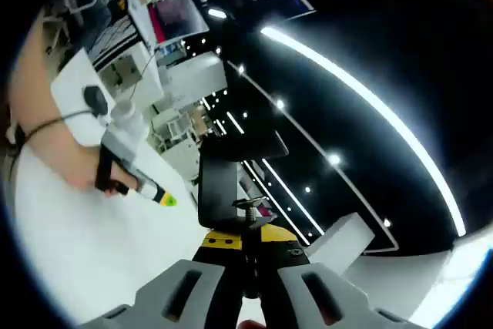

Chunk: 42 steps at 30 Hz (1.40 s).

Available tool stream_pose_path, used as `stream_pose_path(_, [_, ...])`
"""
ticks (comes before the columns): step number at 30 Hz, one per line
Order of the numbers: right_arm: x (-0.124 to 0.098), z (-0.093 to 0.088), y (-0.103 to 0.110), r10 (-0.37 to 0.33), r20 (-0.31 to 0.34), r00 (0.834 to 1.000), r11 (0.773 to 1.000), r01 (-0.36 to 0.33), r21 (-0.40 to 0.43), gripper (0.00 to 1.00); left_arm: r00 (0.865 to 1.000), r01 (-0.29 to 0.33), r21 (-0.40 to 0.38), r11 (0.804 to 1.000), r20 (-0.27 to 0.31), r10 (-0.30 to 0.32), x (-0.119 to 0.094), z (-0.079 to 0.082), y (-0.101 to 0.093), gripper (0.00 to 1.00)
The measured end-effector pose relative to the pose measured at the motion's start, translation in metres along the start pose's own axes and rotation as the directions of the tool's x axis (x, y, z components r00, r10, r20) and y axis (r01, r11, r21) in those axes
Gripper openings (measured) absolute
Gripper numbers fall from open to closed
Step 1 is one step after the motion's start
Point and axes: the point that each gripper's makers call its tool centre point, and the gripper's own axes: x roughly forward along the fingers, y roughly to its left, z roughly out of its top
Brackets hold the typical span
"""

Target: Clamp the fixed fixture on the desktop, loosen the retaining clip, secure it to the edge of the desk, and tighten the retaining clip.

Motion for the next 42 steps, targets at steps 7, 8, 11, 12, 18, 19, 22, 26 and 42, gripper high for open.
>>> stream_pose_path(7, [-0.062, 0.034, -0.01, 0.007, 0.063, 0.998, 0.99, -0.016, 0.143, 0.02, 0.998, 0.005, 0.007, 1.0, -0.059, -0.004, -0.036, -0.009, -0.021, 0.09])
stream_pose_path(8, [-0.069, 0.036, -0.01, 0.003, 0.064, 0.998, 0.986, -0.013, 0.165, 0.02, 0.998, 0.002, 0.016, 1.0, -0.067, -0.001, -0.042, -0.01, -0.023, 0.09])
stream_pose_path(11, [-0.089, 0.039, -0.006, 0.002, 0.064, 0.998, 0.981, -0.014, 0.193, 0.02, 0.997, -0.003, 0.022, 1.0, -0.074, 0.005, -0.054, -0.01, -0.028, 0.09])
stream_pose_path(12, [-0.092, 0.04, -0.004, 0.001, 0.065, 0.998, 0.981, -0.013, 0.192, 0.02, 0.997, -0.001, 0.022, 1.0, -0.083, 0.003, -0.059, -0.011, -0.031, 0.09])
stream_pose_path(18, [-0.121, 0.05, 0.003, -0.014, 0.068, 0.998, 0.985, 0.002, 0.174, 0.02, 0.993, 0.019, 0.066, 0.998, -0.118, -0.011, -0.078, -0.015, -0.044, 0.09])
stream_pose_path(19, [-0.124, 0.051, 0.004, -0.015, 0.067, 0.998, 0.984, 0.002, 0.181, 0.02, 0.992, 0.021, 0.076, 0.997, -0.122, -0.011, -0.079, -0.016, -0.046, 0.09])
stream_pose_path(22, [-0.137, 0.054, 0.007, -0.013, 0.06, 0.998, 0.981, 0.001, 0.196, 0.02, 0.992, 0.022, 0.089, 0.996, -0.126, -0.01, -0.083, -0.017, -0.048, 0.09])
stream_pose_path(26, [-0.153, 0.055, 0.01, -0.021, 0.054, 0.998, 0.978, 0.009, 0.21, 0.02, 0.992, 0.028, 0.095, 0.995, -0.128, -0.016, -0.089, -0.016, -0.051, 0.09])
stream_pose_path(42, [-0.183, 0.038, 0.052, 0.022, 0.003, 1.0, 0.96, -0.022, 0.28, 0.02, 0.989, 0.048, 0.129, 0.99, -0.144, -0.03, -0.088, -0.019, -0.052, 0.09])
